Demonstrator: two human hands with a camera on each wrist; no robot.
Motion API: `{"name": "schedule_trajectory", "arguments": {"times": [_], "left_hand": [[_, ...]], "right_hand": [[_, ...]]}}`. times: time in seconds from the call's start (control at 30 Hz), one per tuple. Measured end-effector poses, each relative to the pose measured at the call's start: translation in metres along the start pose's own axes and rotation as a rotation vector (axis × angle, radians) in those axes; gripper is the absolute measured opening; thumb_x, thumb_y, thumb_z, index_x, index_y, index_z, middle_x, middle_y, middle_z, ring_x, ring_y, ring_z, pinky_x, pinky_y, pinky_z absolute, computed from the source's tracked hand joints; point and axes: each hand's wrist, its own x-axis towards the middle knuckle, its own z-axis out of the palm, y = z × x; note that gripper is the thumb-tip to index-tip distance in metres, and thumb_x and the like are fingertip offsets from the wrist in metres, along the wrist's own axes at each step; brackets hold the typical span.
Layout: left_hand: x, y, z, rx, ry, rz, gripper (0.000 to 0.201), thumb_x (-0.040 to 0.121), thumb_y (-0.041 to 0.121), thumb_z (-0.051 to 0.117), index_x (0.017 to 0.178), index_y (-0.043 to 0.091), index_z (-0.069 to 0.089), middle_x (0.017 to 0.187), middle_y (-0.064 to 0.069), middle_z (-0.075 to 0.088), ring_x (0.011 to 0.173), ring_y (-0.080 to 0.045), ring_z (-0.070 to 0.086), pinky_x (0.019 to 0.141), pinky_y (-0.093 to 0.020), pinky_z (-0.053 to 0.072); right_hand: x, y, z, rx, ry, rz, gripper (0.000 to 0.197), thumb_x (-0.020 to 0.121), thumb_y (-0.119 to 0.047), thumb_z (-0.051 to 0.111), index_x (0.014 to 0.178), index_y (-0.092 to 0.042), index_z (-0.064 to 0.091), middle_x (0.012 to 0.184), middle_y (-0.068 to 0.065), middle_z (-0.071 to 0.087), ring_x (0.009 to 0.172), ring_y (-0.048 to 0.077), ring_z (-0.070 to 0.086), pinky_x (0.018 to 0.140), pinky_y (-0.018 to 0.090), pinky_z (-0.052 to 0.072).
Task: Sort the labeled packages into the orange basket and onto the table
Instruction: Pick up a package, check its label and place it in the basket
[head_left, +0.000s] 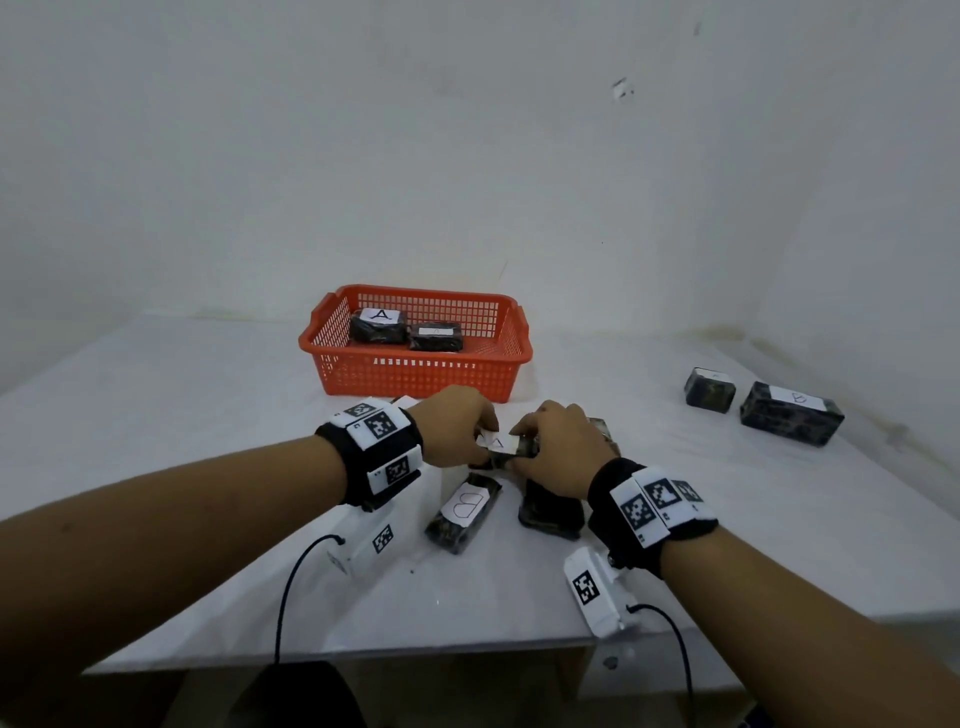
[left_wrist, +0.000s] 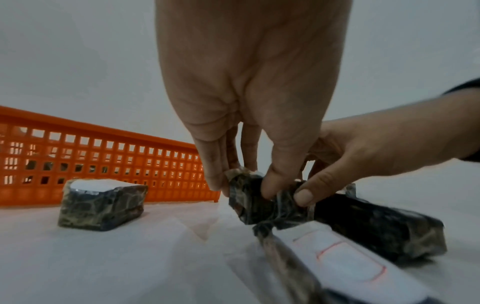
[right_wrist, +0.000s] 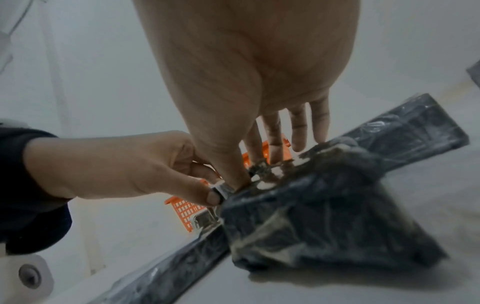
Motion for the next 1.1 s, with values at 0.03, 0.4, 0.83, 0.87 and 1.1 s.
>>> {"name": "schedule_trajectory", "arguments": {"times": [0.03,0.4,0.83,0.87,1.1], "left_hand": [[0.000,-0.001,-0.003,-0.033,0.032,0.002,0.038,0.086,0.029,0.081,0.119,0.013,0.074,0.112,0.000,0.071,0.089,-0.013,0.059,0.073,-0.019,0.042],[-0.017,-0.010,-0.025,-0.644,0.162,0.029,0.028,0.089,0.013,0.079,0.116,0.016,0.075,0.102,0.001,0.079,0.093,-0.013,0.075,0.085,-0.023,0.059],[-0.026,-0.004,-0.020,-0.902,0.167,0.042,0.023,0.091,0.009,0.077,0.114,0.005,0.075,0.099,-0.011,0.080,0.082,-0.011,0.075,0.074,-0.018,0.058],[-0.027,-0.002,-0.020,-0.918,0.168,0.036,0.023,0.091,0.010,0.077,0.115,0.006,0.075,0.101,-0.010,0.080,0.083,-0.010,0.076,0.075,-0.017,0.057],[-0.029,-0.004,-0.019,-0.917,0.175,0.015,0.020,0.090,0.011,0.078,0.110,0.006,0.078,0.099,-0.016,0.079,0.095,-0.031,0.077,0.080,-0.024,0.062]], "right_hand": [[0.000,0.002,-0.002,0.084,0.027,-0.002,0.043,0.087,-0.038,0.077,0.127,-0.022,0.068,0.121,0.002,0.062,0.117,0.024,0.056,0.094,0.033,0.047],[-0.008,0.018,-0.014,0.680,0.211,-0.064,0.031,0.085,-0.029,0.082,0.114,-0.024,0.072,0.104,-0.009,0.076,0.093,0.007,0.072,0.082,0.025,0.057],[-0.016,0.011,-0.024,0.968,0.187,-0.058,0.019,0.090,-0.016,0.078,0.107,-0.006,0.076,0.096,0.012,0.079,0.088,0.024,0.077,0.081,0.030,0.063],[-0.016,0.010,-0.025,0.969,0.192,-0.057,0.019,0.091,-0.017,0.078,0.106,-0.006,0.076,0.094,0.011,0.079,0.085,0.024,0.077,0.080,0.029,0.063],[-0.017,0.007,-0.026,1.030,0.093,-0.048,0.025,0.087,-0.013,0.081,0.109,-0.003,0.076,0.099,0.017,0.078,0.085,0.021,0.075,0.080,0.030,0.062]]}}
